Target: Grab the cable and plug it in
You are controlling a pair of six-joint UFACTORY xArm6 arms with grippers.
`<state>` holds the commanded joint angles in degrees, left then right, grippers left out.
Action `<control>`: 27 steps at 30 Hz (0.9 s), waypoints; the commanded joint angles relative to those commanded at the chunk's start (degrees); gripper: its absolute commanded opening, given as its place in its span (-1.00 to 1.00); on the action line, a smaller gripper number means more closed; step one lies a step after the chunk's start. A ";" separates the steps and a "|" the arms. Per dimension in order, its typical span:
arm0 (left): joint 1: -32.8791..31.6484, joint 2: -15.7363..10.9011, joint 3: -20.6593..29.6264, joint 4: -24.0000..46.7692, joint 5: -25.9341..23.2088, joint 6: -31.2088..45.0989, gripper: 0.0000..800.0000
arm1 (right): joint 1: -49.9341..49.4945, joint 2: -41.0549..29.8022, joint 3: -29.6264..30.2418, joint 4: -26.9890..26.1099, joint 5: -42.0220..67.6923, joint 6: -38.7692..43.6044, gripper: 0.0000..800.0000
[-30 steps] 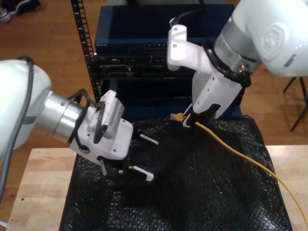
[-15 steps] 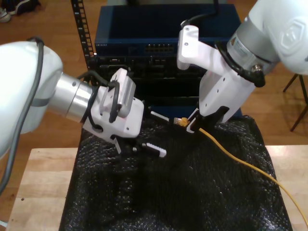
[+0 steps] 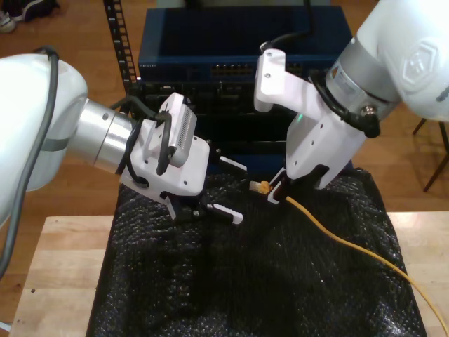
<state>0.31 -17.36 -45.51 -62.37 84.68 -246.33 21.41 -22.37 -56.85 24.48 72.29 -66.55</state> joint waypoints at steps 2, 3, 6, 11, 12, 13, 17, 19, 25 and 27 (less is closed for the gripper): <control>0.00 -0.35 0.00 -0.44 0.00 0.00 0.95 | 0.00 0.00 0.00 0.00 0.00 0.00 -0.99; 0.00 -0.62 0.00 -0.44 0.09 0.00 0.95 | 0.00 0.00 0.00 0.00 0.00 0.00 -0.99; 0.00 -1.14 0.00 -0.62 0.26 0.00 0.94 | -0.09 0.09 0.09 0.00 0.00 -0.09 -0.99; 0.09 -1.14 -0.09 -1.14 1.85 0.00 0.85 | 0.00 0.09 0.53 0.00 -0.09 -0.26 -0.99; 0.09 -1.14 -0.09 -1.32 2.20 0.00 0.85 | 0.00 0.09 0.53 0.00 -0.09 -0.26 -0.99; 0.09 -1.14 -0.09 -1.41 2.37 0.00 0.84 | 0.00 0.09 0.62 0.00 -0.09 -0.26 -0.99; 0.09 -1.14 -0.09 -2.20 3.25 0.00 0.77 | 0.00 0.18 0.79 0.00 -0.18 -0.35 -0.99; 0.09 -1.14 -0.09 -2.29 3.34 -0.09 0.76 | -0.09 0.09 0.79 0.00 -0.26 -0.35 -0.99; 0.18 -1.05 0.00 -2.37 3.25 -0.18 0.55 | -0.18 -0.18 0.70 0.00 -0.26 -0.26 -0.99; 0.18 -1.05 0.09 -2.37 3.25 -0.18 0.51 | -0.26 -0.18 0.70 0.00 -0.26 -0.26 -0.99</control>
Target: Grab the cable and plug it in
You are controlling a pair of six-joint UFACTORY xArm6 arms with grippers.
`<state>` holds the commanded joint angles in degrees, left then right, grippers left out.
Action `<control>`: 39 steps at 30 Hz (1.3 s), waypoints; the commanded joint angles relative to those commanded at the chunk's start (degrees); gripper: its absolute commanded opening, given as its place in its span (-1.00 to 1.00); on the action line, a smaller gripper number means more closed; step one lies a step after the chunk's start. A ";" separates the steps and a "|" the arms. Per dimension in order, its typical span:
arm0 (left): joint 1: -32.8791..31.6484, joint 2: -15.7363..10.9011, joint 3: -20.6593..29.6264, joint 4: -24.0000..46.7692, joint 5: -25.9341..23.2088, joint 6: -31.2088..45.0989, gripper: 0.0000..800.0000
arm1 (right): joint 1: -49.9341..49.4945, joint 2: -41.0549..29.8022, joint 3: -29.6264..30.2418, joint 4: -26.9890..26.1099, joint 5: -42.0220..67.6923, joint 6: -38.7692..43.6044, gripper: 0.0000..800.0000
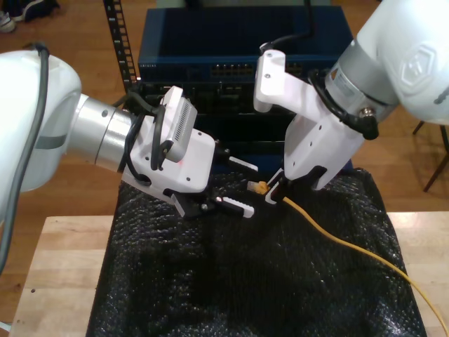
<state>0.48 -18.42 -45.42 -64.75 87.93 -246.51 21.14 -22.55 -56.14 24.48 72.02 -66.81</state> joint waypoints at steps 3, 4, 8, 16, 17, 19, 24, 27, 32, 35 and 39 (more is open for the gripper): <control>0.00 0.00 0.18 0.00 0.00 0.00 0.46 | 0.00 -0.09 0.00 0.00 0.00 0.00 -0.99; 0.00 0.00 0.18 0.00 0.00 0.00 0.43 | 0.00 -0.18 0.00 0.00 0.00 0.00 -0.99; 0.00 0.00 0.09 -0.09 0.00 0.00 0.33 | -0.09 -0.26 0.00 0.00 0.09 0.09 -0.99; 0.00 0.00 0.18 -0.09 0.00 0.00 0.23 | 0.00 -0.18 0.00 0.00 0.00 0.09 -0.99; 0.00 0.00 0.18 -0.09 0.00 0.00 0.22 | 0.00 -0.26 0.00 0.00 0.09 0.09 -0.99; 0.09 0.00 0.18 0.00 -0.09 0.00 0.22 | 0.00 -0.26 0.00 0.00 0.00 0.09 -0.99; 0.09 0.09 0.18 0.00 -0.18 0.00 0.20 | -0.09 -0.53 -0.18 0.09 0.00 0.18 -0.99; 0.00 0.09 0.26 0.00 -0.44 0.00 0.16 | -0.09 -0.62 -0.18 0.09 0.09 0.18 -0.99; 0.09 0.26 0.35 0.00 -0.53 0.00 0.08 | -0.09 -0.62 -0.26 0.09 0.09 0.26 -0.99; 0.00 0.26 0.44 0.00 -0.62 -0.09 0.06 | 0.00 -1.05 -0.26 0.09 0.09 0.26 -0.99; 0.00 0.26 0.44 0.00 -0.62 -0.09 -0.01 | 0.00 -1.23 -0.26 0.09 0.09 0.26 -0.99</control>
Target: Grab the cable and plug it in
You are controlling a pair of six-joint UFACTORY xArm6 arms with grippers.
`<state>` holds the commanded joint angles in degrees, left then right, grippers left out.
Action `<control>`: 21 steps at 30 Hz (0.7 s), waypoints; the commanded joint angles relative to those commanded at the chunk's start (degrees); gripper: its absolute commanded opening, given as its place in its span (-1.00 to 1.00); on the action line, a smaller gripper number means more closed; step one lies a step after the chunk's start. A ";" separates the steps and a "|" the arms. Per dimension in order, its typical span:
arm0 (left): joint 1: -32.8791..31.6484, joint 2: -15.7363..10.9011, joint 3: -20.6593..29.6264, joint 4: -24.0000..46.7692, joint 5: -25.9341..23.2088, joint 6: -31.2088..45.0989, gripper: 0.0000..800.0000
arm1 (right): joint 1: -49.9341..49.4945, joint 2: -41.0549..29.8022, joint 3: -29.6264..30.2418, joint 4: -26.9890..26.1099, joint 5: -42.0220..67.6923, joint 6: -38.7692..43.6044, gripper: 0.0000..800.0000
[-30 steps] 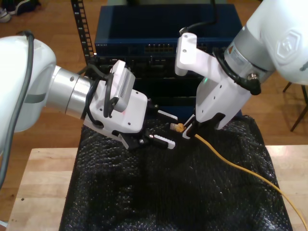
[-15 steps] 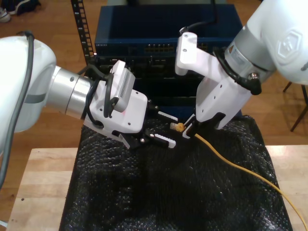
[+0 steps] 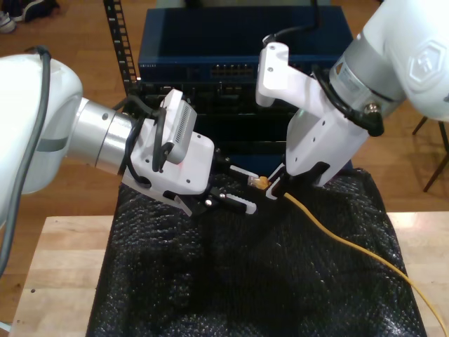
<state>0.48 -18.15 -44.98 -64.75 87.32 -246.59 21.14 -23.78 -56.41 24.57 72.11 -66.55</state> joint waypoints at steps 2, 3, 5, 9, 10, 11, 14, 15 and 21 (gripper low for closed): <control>0.09 0.00 0.09 0.00 -0.09 -0.09 -0.18 | 0.00 -0.26 -0.09 0.00 0.00 0.09 -0.99; 0.09 -0.09 0.09 0.00 -0.09 -0.18 -0.23 | 0.09 -0.26 -0.09 0.00 0.00 0.09 -0.99; 0.09 -0.09 0.18 0.09 -0.09 -0.70 -0.39 | 0.09 -0.35 -0.18 0.00 0.00 0.09 -0.99; 1.05 -0.09 0.53 -0.09 -0.97 -1.93 -0.55 | 0.00 -0.44 -0.18 0.00 0.00 0.09 -0.99; 1.23 -0.09 0.70 -0.09 -0.97 -1.93 -0.55 | 0.00 -0.44 -0.18 0.00 0.00 0.09 -0.99; 1.23 -0.09 0.79 -0.09 -0.97 -1.93 -0.55 | 0.09 -0.44 -0.18 0.00 0.00 0.09 -0.99; 1.32 -0.09 0.79 -0.09 -1.05 -1.93 -0.54 | 0.00 -0.53 -0.18 0.00 0.00 0.09 -0.99; 1.32 -0.09 0.79 -0.09 -0.97 -1.93 -0.54 | 0.00 -0.53 -0.18 0.00 0.00 0.09 -0.99; 1.41 -0.09 0.70 -0.09 -0.88 -1.93 -0.51 | 0.00 -0.53 -0.09 0.00 0.00 0.09 -0.99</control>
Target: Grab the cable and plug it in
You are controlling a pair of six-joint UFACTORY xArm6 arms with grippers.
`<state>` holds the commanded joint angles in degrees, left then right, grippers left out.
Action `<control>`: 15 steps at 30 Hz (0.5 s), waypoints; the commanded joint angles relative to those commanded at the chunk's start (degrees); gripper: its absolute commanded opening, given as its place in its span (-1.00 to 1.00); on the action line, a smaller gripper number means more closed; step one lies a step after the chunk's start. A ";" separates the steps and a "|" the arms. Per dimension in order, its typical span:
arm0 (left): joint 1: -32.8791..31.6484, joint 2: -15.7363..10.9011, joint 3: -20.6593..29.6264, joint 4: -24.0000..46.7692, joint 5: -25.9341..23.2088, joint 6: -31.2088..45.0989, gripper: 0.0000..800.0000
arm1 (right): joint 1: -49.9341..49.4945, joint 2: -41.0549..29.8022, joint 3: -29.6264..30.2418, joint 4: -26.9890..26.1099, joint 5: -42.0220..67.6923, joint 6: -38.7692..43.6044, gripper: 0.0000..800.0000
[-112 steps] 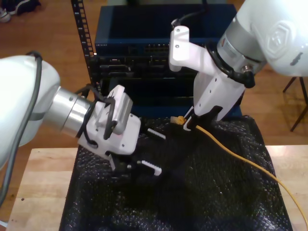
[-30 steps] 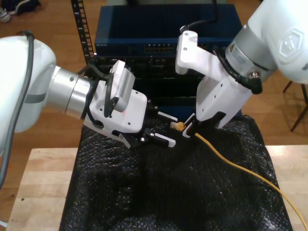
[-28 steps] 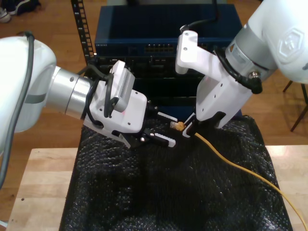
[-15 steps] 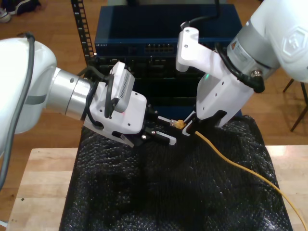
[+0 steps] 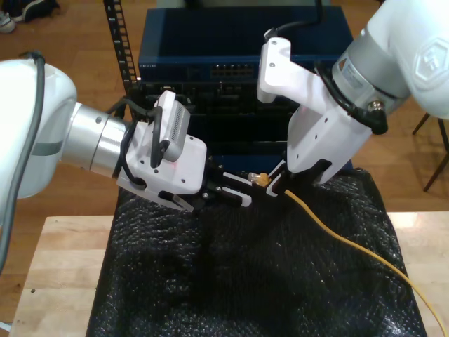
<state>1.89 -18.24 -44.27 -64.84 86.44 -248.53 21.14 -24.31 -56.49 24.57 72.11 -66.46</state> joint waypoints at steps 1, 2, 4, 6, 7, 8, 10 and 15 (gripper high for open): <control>0.00 -0.09 -0.09 0.00 0.00 0.00 -0.49 | 0.00 0.00 0.09 0.00 0.00 0.00 -0.99; 0.00 -0.09 -0.09 -0.18 0.09 0.00 -0.47 | 0.00 0.00 0.18 0.00 0.00 0.00 -0.99; 0.44 -0.09 -0.09 -1.58 0.44 0.09 -0.47 | 0.00 0.00 0.35 0.00 0.00 0.00 -0.99; 1.41 0.00 -0.09 -3.60 0.62 0.26 -0.47 | 0.00 0.00 0.44 0.00 0.09 -0.09 -0.99; 1.58 0.00 -0.09 -4.40 0.79 0.35 -0.47 | 0.00 0.00 0.44 0.00 0.09 -0.09 -0.99; 1.67 0.00 -0.18 -4.92 0.79 0.44 -0.47 | 0.00 0.00 0.44 0.00 0.09 -0.09 -0.99; 1.67 0.00 -0.18 -5.27 0.79 0.44 -0.47 | -0.09 -0.09 0.53 -0.09 0.09 -0.09 -0.99; 1.67 0.00 -0.26 -5.27 1.05 0.44 -0.45 | -0.09 -0.09 1.32 -0.09 0.09 -0.09 -0.99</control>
<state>3.56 -18.24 -44.54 -70.11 87.49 -248.09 21.05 -24.40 -55.18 24.48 72.20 -66.55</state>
